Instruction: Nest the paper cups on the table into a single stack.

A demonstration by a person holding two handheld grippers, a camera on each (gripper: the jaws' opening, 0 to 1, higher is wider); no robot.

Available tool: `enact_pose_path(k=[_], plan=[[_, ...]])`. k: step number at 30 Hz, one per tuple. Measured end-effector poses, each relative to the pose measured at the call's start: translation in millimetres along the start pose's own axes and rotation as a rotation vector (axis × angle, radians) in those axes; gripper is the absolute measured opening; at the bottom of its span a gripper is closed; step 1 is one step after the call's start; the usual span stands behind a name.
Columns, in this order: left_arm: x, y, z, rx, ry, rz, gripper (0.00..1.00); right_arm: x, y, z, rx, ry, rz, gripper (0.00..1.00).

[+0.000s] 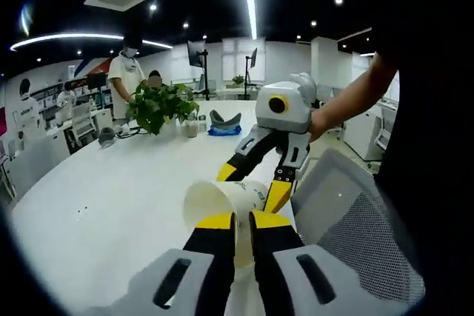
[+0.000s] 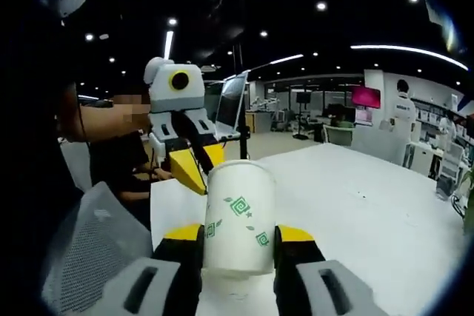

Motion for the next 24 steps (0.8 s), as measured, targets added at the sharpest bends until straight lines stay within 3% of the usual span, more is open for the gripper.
enact_pose_path(k=[11,19,24], plan=[[-2,18.0,-7.9,0.044,0.007,0.122,0.00,1,-12,-3.5,-0.026,0.004,-0.053,0.37],[-6,14.1,-7.2,0.057,-0.046,0.090,0.00,-3,-9,6.2,-0.013,-0.057,-0.025,0.49],[-6,12.7,-2.5,0.082,-0.129,0.083,0.00,-7,-6,12.7,0.005,-0.080,0.004,0.56]])
Point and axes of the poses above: the point that each gripper's makers call its tool centre point, and the gripper's own axes: x roughly forward along the fingers, y roughly to its right, z roughly out of its underside, the point moved 7 cm from there along -x, roughly backward along the fingers, and after that the axes turned 8 degrees about z, right-handed, at the moved point
